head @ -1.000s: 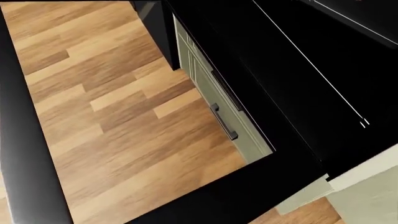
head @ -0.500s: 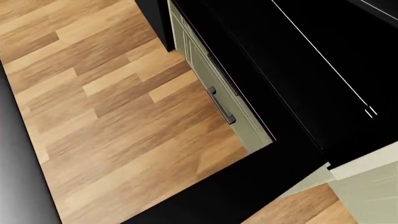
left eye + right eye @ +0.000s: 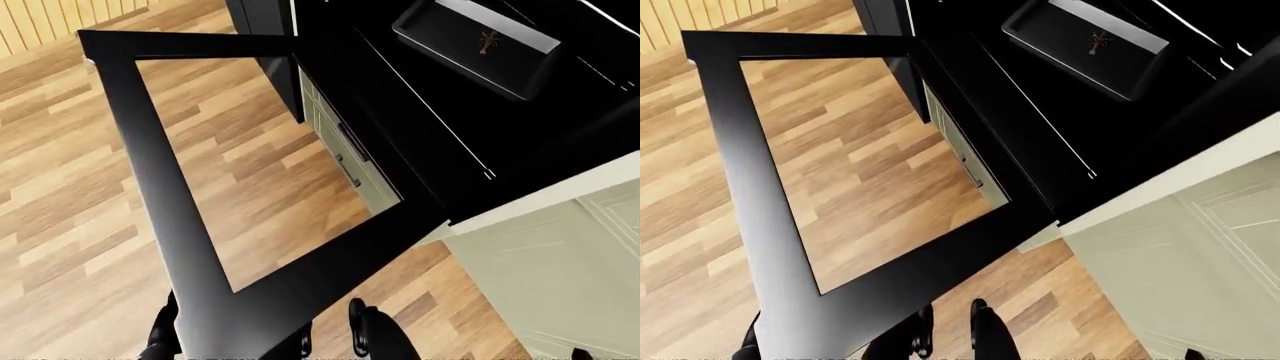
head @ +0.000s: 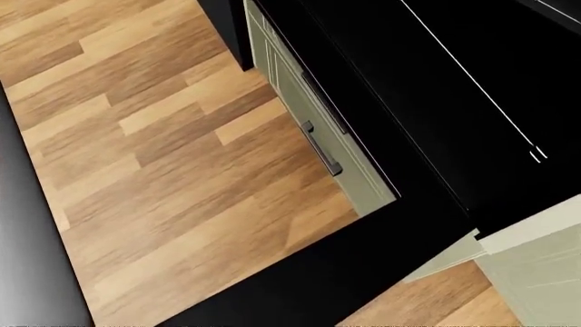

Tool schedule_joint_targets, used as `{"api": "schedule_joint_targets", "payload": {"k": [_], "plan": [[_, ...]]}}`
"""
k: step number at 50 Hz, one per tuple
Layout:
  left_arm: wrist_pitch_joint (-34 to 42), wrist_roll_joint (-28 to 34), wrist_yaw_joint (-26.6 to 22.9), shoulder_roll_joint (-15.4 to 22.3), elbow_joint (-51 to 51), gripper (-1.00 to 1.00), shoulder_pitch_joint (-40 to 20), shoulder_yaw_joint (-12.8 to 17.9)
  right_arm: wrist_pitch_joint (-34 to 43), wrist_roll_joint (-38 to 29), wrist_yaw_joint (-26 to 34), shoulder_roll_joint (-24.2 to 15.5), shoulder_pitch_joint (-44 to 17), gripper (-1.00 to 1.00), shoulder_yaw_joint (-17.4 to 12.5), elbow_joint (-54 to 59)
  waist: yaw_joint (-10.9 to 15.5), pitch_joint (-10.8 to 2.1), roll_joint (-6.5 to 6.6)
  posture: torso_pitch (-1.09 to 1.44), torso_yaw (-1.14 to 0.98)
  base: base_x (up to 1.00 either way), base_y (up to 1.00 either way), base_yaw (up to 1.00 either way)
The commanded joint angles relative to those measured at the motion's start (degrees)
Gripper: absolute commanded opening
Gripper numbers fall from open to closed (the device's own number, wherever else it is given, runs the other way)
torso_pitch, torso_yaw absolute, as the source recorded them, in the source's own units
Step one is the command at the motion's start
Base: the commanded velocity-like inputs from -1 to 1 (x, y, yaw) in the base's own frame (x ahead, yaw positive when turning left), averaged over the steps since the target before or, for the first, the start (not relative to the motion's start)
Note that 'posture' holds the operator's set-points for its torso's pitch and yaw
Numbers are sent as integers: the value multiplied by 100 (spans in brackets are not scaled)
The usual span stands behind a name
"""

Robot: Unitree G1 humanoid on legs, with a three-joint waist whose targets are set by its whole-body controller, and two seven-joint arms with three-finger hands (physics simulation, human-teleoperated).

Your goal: Close the oven door.

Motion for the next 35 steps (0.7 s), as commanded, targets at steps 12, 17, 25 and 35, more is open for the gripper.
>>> {"api": "schedule_joint_targets", "payload": {"k": [12,17,25,35], "plan": [[1733,-1199,-71,-220,-158,100,-1271,-58,-19,121,117,-61,112,100,-49,21,89,-118,0,49,0,0,0,0],[2176,-1562,194,-219,-167,100,-1419,-323,-29,147,169,-59,110,100,-56,21,41,-199,-94,49,0,0,0,0],[2536,-1799,262,-187,-170,100,-1767,-392,-14,148,183,-61,110,100,-47,21,38,-230,-109,49,0,0,0,0],[2689,-2198,-210,-134,-241,100,-2235,-450,-5,136,206,-64,112,100,-38,21,93,-222,-129,49,0,0,0,0]]}}
